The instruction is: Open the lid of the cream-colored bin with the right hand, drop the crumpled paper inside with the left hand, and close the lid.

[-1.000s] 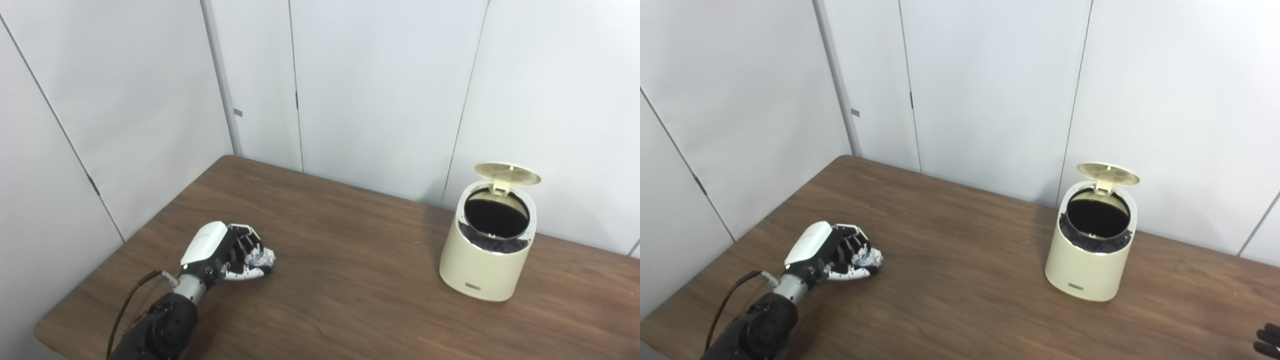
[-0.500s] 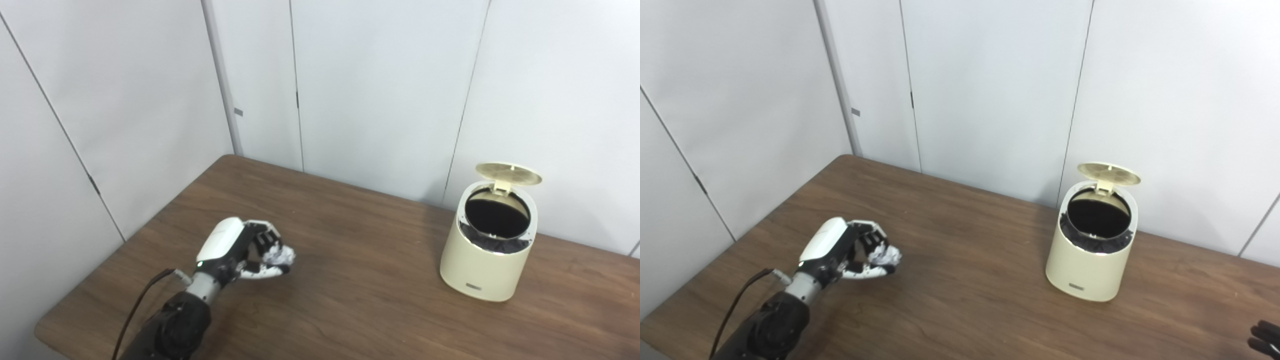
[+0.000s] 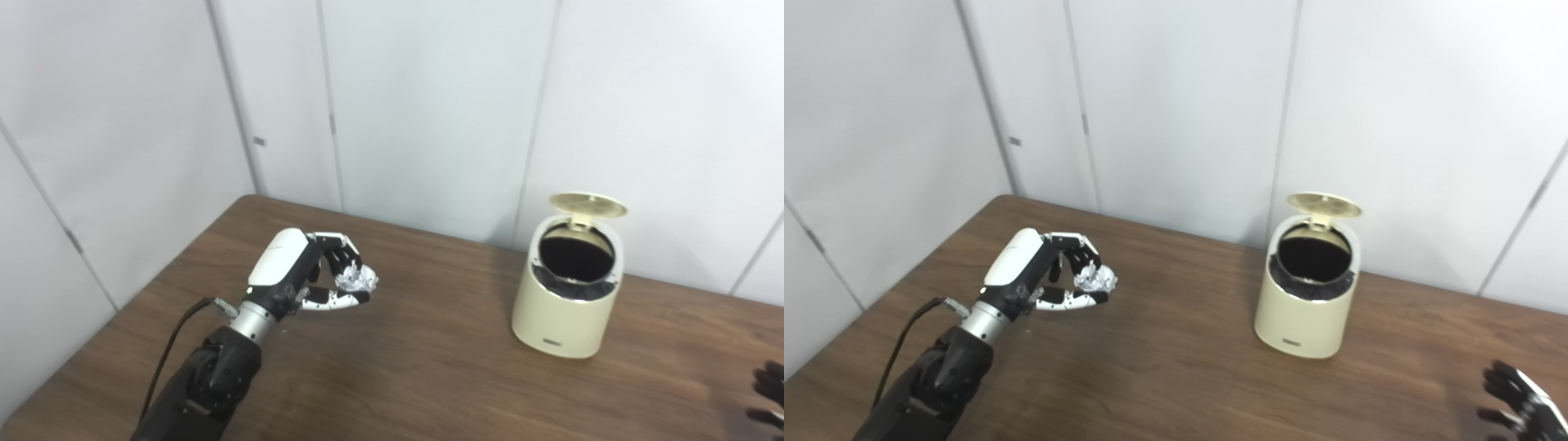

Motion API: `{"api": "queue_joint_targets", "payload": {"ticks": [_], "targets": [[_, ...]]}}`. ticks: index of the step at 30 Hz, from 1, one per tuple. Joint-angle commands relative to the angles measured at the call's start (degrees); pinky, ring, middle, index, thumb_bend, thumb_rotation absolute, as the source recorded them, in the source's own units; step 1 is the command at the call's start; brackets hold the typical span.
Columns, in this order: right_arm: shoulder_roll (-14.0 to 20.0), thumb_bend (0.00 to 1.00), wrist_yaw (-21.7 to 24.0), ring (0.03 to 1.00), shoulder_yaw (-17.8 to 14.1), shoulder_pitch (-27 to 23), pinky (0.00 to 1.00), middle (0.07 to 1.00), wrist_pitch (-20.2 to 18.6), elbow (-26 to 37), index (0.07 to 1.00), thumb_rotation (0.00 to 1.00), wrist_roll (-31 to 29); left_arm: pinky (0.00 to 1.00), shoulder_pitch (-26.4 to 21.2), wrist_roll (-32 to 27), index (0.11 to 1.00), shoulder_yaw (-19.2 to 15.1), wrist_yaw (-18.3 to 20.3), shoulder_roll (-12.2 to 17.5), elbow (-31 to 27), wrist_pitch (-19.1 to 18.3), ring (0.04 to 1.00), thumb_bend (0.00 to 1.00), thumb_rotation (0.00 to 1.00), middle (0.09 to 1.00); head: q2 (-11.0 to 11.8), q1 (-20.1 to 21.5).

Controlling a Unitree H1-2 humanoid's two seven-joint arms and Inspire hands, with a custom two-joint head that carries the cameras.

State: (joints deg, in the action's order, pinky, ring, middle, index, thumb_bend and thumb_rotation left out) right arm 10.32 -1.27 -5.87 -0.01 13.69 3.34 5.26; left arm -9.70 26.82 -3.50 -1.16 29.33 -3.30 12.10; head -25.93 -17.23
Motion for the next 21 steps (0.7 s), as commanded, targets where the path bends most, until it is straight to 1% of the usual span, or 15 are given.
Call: {"api": "queue_joint_targets", "payload": {"ticks": [1,3,6,9,10,14,20,21], "targets": [[-0.4,0.81,0.5,0.881,0.1,-1.0,0.81,0.854,2.0,1.4,0.882,0.81,-1.9,0.15,-4.2,-0.3,0.486,0.2,0.8,0.2,-3.9,-0.1,0.430,0.50,0.00,0.478,0.0,0.5],[-1.0,0.76,0.2,0.895,0.4,-0.8,0.86,0.868,1.1,2.1,0.903,0.81,-1.7,0.14,-5.7,-0.1,0.487,1.0,2.4,-0.4,-6.0,-1.5,0.428,0.50,0.00,0.477,0.2,2.8],[-2.2,0.71,-0.6,0.912,0.7,-0.3,0.90,0.886,-0.6,3.4,0.920,0.80,-0.3,0.14,-7.9,0.2,0.491,2.1,4.9,-1.1,-8.0,-3.9,0.424,0.50,0.00,0.474,0.3,5.5],[-3.4,0.66,-1.4,0.913,1.1,0.0,0.95,0.892,-0.9,4.0,0.927,0.80,1.5,0.14,-9.8,0.7,0.494,3.0,6.3,-1.6,-8.3,-4.7,0.421,0.50,0.00,0.474,0.4,7.9],[-3.6,0.64,-1.6,0.908,1.2,0.0,0.94,0.890,-0.7,4.0,0.927,0.80,1.9,0.14,-10.6,0.9,0.496,3.4,6.6,-1.8,-8.1,-4.6,0.419,0.50,0.00,0.474,0.5,8.3],[-4.4,0.66,-2.5,0.889,1.8,0.1,0.91,0.869,-0.1,3.7,0.911,0.81,4.0,0.14,-13.2,0.5,0.498,4.5,7.3,-2.7,-6.9,-3.7,0.415,0.50,0.00,0.473,0.7,11.0],[-5.5,0.74,-3.5,0.888,2.5,0.2,0.90,0.856,0.5,2.7,0.896,0.81,5.3,0.14,-16.4,-0.6,0.495,6.0,8.4,-4.2,-4.6,-3.0,0.416,0.50,0.00,0.477,1.0,14.6],[-5.7,0.75,-3.8,0.886,2.6,0.2,0.89,0.853,0.5,2.6,0.893,0.81,5.7,0.14,-16.7,-0.6,0.495,6.2,8.4,-4.3,-4.1,-2.7,0.416,0.50,0.00,0.477,1.0,15.4]]}}
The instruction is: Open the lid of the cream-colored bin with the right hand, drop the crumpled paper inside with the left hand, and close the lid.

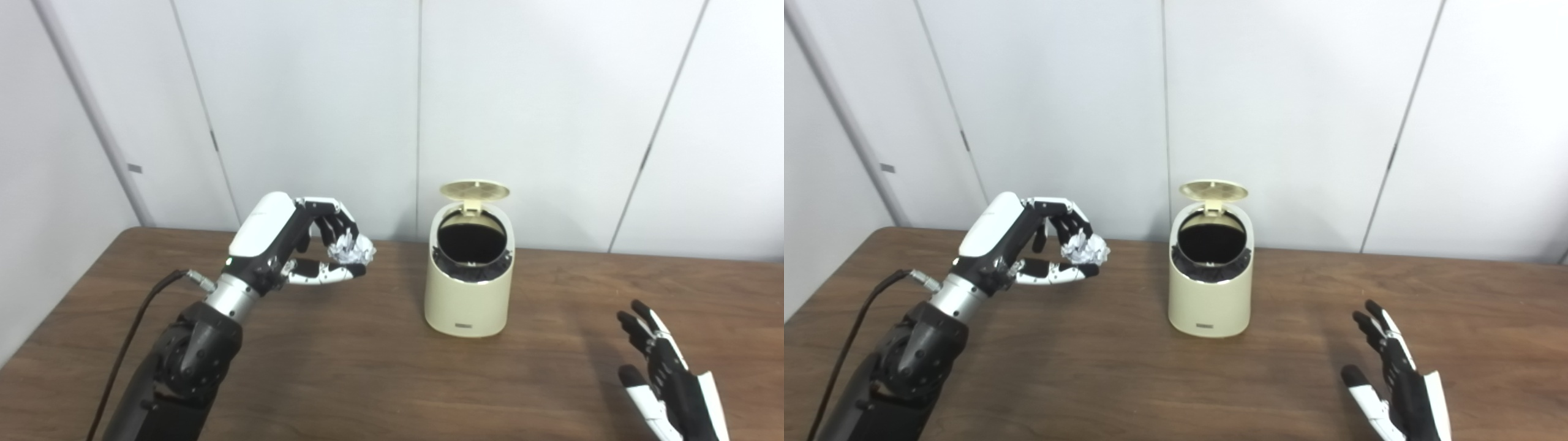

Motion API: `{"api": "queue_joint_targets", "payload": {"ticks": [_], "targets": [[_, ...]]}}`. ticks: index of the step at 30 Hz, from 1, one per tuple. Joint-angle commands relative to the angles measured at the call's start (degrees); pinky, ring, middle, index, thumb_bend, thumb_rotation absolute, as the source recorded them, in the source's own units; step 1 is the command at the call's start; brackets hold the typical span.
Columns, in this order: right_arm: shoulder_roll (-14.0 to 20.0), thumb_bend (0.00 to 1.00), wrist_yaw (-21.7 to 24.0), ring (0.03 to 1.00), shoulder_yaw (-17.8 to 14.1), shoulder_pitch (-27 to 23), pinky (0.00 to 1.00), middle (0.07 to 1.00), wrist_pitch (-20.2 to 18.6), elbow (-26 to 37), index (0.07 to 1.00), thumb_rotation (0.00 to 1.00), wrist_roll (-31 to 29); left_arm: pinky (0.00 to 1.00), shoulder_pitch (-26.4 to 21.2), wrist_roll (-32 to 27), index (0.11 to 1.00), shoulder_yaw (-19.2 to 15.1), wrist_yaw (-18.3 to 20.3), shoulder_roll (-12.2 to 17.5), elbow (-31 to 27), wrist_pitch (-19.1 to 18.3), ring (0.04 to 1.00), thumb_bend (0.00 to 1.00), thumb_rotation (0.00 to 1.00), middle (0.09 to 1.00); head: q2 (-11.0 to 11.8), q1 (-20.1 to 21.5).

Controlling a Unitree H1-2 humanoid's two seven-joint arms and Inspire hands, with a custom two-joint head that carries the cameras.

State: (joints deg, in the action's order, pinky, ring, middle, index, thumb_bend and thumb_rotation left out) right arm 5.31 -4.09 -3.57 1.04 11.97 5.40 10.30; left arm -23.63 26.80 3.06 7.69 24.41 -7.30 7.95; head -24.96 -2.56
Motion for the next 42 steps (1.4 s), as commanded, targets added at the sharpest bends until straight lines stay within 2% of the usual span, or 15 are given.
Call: {"api": "queue_joint_targets", "payload": {"ticks": [1,10,18,28,33,42], "targets": [[-0.8,0.76,-1.1,0.879,0.4,-0.9,0.87,0.849,2.2,0.4,0.890,0.81,0.9,0.14,-3.2,-0.4,0.496,0.0,-0.5,0.4,0.3,1.4,0.415,0.50,0.00,0.476,0.1,0.7],[-2.1,0.77,-3.5,0.841,2.2,-1.0,0.76,0.838,3.1,-0.6,0.868,0.84,5.5,0.15,-5.6,-0.5,0.493,2.0,-0.2,-0.6,3.9,3.5,0.420,0.50,0.00,0.477,0.8,5.1],[-2.9,0.73,-4.8,0.844,3.4,-1.1,0.77,0.833,3.4,-1.6,0.867,0.81,6.4,0.15,-7.9,-0.2,0.495,3.6,-0.9,-2.5,7.8,5.8,0.418,0.50,0.00,0.474,1.3,7.3],[-3.7,0.78,-5.8,0.827,4.4,-1.5,0.74,0.837,4.2,-3.0,0.862,0.81,6.5,0.14,-10.7,1.4,0.500,5.5,-2.7,-4.9,13.7,9.5,0.412,0.50,0.00,0.472,1.9,8.7],[-3.8,0.80,-6.1,0.824,4.6,-1.4,0.73,0.839,4.5,-3.3,0.862,0.81,6.7,0.14,-12.1,3.0,0.498,5.9,-3.4,-6.4,15.8,9.6,0.417,0.50,0.00,0.470,1.9,8.8],[-4.0,0.80,-6.4,0.824,4.9,-1.5,0.74,0.839,4.8,-3.7,0.864,0.81,6.6,0.16,-13.6,4.0,0.507,5.6,-4.3,-9.0,18.3,7.4,0.414,0.50,0.00,0.464,2.0,9.2]]}}
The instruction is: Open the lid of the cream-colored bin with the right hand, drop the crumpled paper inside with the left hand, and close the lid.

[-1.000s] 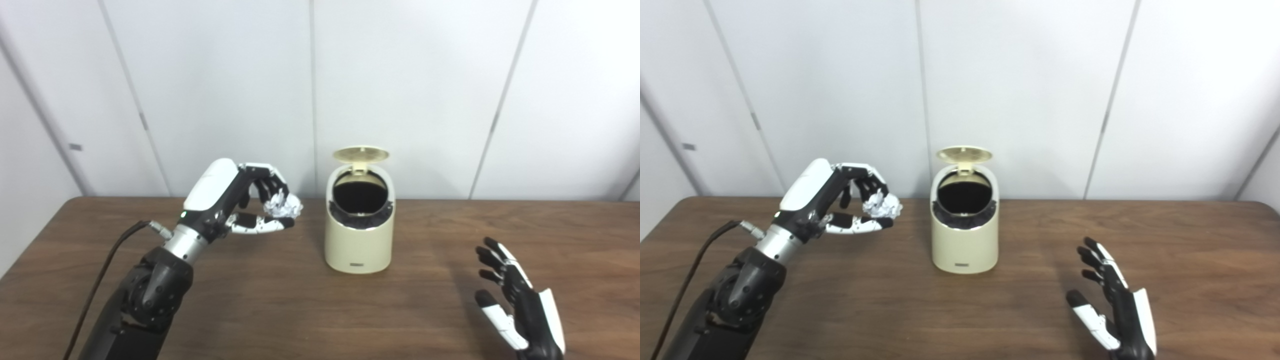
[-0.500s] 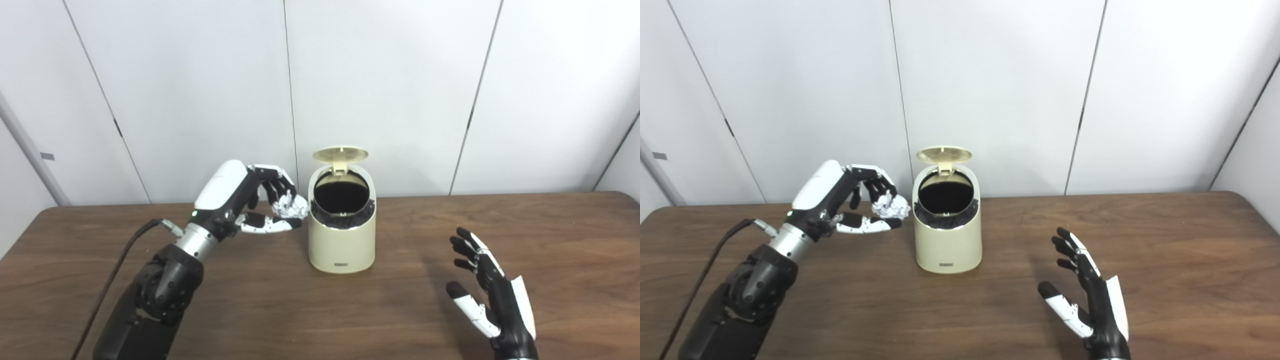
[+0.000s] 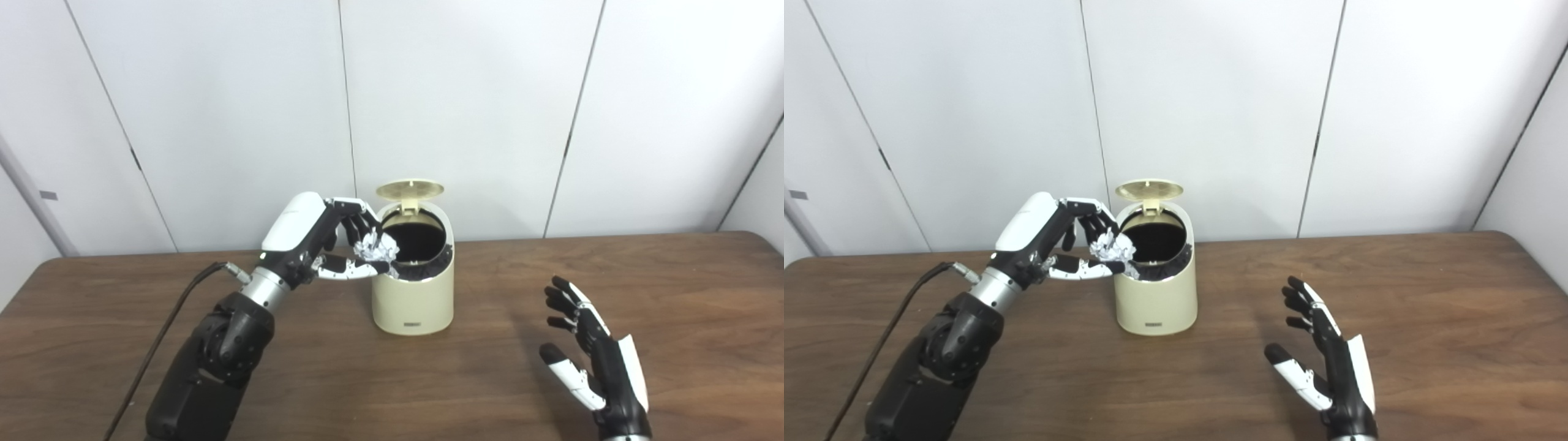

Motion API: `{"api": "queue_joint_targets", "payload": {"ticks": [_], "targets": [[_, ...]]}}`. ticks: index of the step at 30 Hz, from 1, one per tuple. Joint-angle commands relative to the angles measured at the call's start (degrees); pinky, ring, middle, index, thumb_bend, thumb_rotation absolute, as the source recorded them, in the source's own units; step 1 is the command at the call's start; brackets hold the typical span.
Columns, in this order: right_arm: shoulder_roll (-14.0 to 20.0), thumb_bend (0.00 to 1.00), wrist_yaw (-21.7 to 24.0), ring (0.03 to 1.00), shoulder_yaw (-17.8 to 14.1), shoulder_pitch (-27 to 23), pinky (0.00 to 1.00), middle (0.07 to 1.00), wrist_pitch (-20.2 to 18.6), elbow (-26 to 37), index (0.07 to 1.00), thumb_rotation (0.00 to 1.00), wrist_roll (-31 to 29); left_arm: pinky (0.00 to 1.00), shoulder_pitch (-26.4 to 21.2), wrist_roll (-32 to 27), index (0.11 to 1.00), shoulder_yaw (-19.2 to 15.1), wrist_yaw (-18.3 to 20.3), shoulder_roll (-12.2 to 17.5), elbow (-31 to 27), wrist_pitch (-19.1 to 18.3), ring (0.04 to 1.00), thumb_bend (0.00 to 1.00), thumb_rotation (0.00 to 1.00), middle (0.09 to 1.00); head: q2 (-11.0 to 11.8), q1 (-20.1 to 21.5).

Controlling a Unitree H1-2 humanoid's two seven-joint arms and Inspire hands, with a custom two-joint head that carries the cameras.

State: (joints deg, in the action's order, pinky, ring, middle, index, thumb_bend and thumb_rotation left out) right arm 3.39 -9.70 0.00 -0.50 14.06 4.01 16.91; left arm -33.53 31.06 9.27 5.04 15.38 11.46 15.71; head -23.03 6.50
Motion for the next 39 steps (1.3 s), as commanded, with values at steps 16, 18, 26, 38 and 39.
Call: {"api": "queue_joint_targets", "payload": {"ticks": [16,18,26,38,39], "targets": [[-2.4,0.80,-0.9,0.817,1.7,-0.1,0.74,0.840,3.4,-3.1,0.868,0.80,-0.2,0.14,-5.4,0.3,0.508,-1.1,-6.2,-3.2,3.5,-4.5,0.414,0.50,0.00,0.468,1.1,0.7],[-2.5,0.80,-1.0,0.816,1.8,-0.1,0.74,0.836,3.9,-3.3,0.868,0.80,-0.2,0.14,-5.8,0.4,0.508,-0.9,-7.1,-3.4,4.2,-4.2,0.414,0.50,0.00,0.467,1.5,1.0],[-2.6,0.81,-1.9,0.803,2.1,-0.1,0.73,0.822,4.1,-3.8,0.865,0.83,1.4,0.15,-6.7,1.1,0.507,0.3,-9.4,-4.1,6.1,-4.1,0.410,0.50,0.00,0.467,2.1,1.5],[-2.7,0.82,-2.5,0.809,2.8,-0.1,0.75,0.826,4.4,-3.9,0.872,0.83,1.3,0.17,-7.8,-0.1,0.498,1.6,-10.0,-5.6,8.1,-4.4,0.419,0.50,0.00,0.474,2.1,2.0],[-2.8,0.82,-2.6,0.806,2.8,-0.1,0.74,0.826,4.3,-3.8,0.871,0.83,1.3,0.17,-7.9,-0.1,0.498,1.7,-10.0,-5.8,8.1,-4.5,0.419,0.50,0.00,0.475,2.1,2.0]]}}
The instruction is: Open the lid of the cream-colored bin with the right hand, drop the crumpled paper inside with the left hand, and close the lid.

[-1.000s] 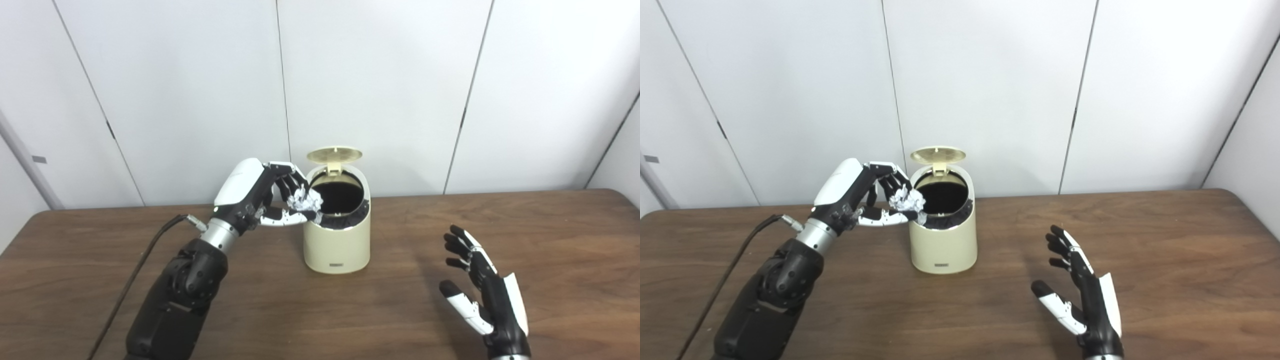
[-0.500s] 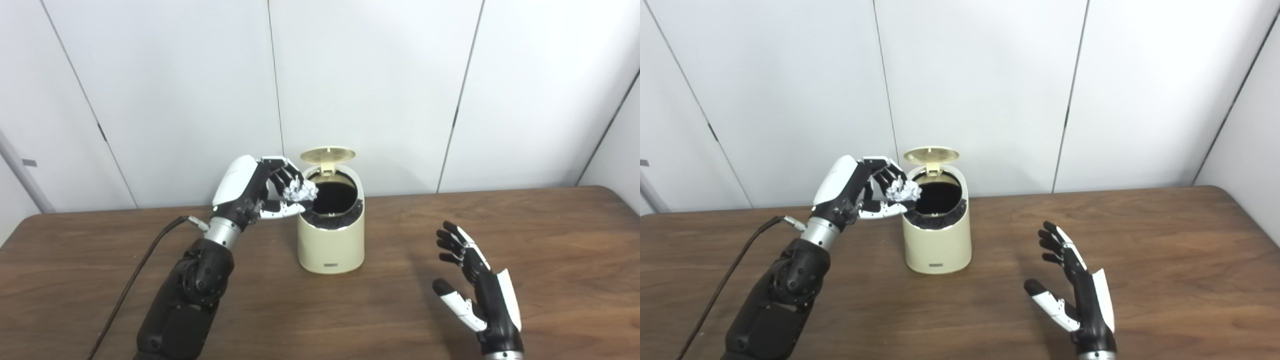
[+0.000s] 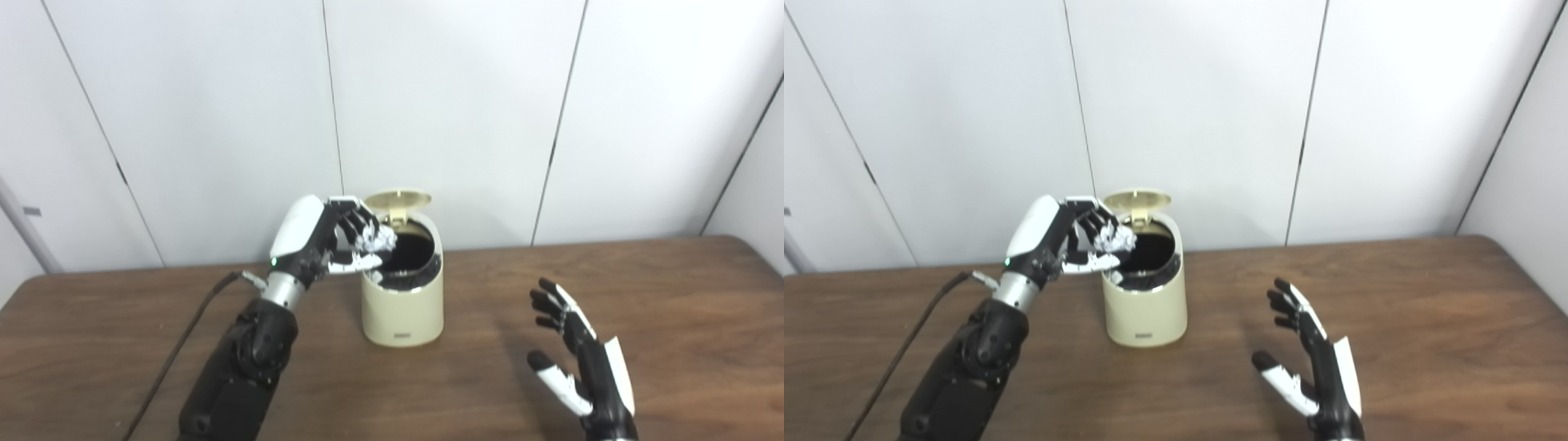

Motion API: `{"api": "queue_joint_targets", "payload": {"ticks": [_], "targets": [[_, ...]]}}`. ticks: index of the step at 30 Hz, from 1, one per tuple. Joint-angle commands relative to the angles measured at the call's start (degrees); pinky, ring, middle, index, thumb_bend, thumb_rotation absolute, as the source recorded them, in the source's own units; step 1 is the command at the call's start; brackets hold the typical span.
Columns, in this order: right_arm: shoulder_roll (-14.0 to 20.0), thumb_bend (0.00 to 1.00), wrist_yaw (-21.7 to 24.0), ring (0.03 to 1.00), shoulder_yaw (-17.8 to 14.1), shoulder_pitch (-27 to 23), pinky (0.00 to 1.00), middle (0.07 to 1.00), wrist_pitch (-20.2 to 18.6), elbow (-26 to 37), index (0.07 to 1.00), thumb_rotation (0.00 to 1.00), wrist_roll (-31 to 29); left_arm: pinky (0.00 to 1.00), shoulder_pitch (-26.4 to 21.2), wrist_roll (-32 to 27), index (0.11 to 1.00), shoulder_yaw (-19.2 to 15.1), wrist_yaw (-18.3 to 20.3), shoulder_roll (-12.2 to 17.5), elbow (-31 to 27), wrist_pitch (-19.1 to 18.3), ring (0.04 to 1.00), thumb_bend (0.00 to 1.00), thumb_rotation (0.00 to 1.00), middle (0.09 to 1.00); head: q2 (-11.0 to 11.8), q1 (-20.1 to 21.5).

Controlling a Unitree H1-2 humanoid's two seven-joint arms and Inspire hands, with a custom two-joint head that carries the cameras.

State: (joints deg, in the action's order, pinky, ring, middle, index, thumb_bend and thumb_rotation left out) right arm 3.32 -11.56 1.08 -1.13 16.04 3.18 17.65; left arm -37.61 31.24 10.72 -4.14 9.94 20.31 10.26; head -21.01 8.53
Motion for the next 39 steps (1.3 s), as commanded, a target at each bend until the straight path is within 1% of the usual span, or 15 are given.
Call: {"api": "queue_joint_targets", "payload": {"ticks": [1,9,14,20,25,26,27,28,32,36,39], "targets": [[-2.7,0.82,-0.7,0.803,1.7,0.5,0.74,0.826,2.3,-3.0,0.869,0.83,0.5,0.17,-3.8,-0.3,0.498,0.3,-0.7,-0.5,-0.8,0.8,0.419,0.50,0.00,0.475,0.1,0.0],[-2.8,0.81,-0.7,0.800,1.8,0.5,0.73,0.827,2.1,-2.8,0.870,0.83,0.4,0.17,-4.2,0.5,0.500,1.2,-1.0,-0.9,-0.6,0.7,0.419,0.50,0.00,0.476,-0.1,0.0],[-2.7,0.82,-0.7,0.810,1.8,0.6,0.74,0.829,2.0,-2.6,0.871,0.83,0.3,0.16,-4.4,1.1,0.497,1.8,-1.5,-1.2,-0.3,0.3,0.423,0.50,0.00,0.477,-0.4,0.2],[-2.9,0.83,-0.8,0.803,1.9,0.7,0.73,0.827,1.9,-2.2,0.869,0.82,0.3,0.16,-4.4,2.4,0.497,2.7,-2.2,-1.3,0.0,0.0,0.424,0.50,0.00,0.475,-0.7,0.2],[-2.9,0.83,-0.9,0.799,1.9,0.8,0.73,0.827,1.8,-2.1,0.868,0.82,0.4,0.16,-4.1,2.1,0.493,3.2,-1.1,-1.0,-0.2,-0.5,0.424,0.50,0.00,0.477,-0.9,0.2],[-2.9,0.83,-0.8,0.798,1.9,0.8,0.73,0.825,1.9,-2.1,0.868,0.82,0.2,0.15,-4.0,2.0,0.488,3.2,-0.9,-1.0,-0.4,-0.9,0.313,0.51,0.00,0.470,-0.9,0.2],[-2.9,0.83,-0.8,0.799,1.9,0.7,0.73,0.825,1.9,-2.0,0.867,0.82,0.1,0.15,-4.0,2.0,0.485,3.2,-0.7,-1.0,-0.5,-1.1,0.247,0.52,0.00,0.464,-0.9,0.2],[-2.9,0.83,-0.8,0.799,1.9,0.7,0.73,0.824,2.1,-2.1,0.867,0.82,0.0,0.15,-4.0,2.0,0.485,3.2,-0.7,-1.0,-0.6,-1.2,0.225,0.52,0.00,0.462,-0.9,0.1],[-2.8,0.82,-0.9,0.797,1.9,0.6,0.73,0.825,2.3,-2.4,0.869,0.82,0.1,0.21,-3.8,2.0,0.481,3.3,-0.5,-0.9,-1.0,-1.7,0.259,0.53,0.00,0.464,-1.0,0.1],[-2.7,0.82,-0.9,0.796,1.9,0.6,0.73,0.821,2.4,-2.4,0.868,0.82,0.1,0.28,-3.6,1.7,0.480,3.2,0.2,-0.8,-1.8,-2.6,0.330,0.53,0.00,0.473,-1.0,0.1],[-2.6,0.83,-0.9,0.802,1.9,0.7,0.72,0.823,1.9,-2.1,0.869,0.83,0.3,0.31,-3.6,1.7,0.488,3.2,0.4,-0.7,-1.9,-2.4,0.362,0.53,0.00,0.473,-1.1,-0.1]]}}
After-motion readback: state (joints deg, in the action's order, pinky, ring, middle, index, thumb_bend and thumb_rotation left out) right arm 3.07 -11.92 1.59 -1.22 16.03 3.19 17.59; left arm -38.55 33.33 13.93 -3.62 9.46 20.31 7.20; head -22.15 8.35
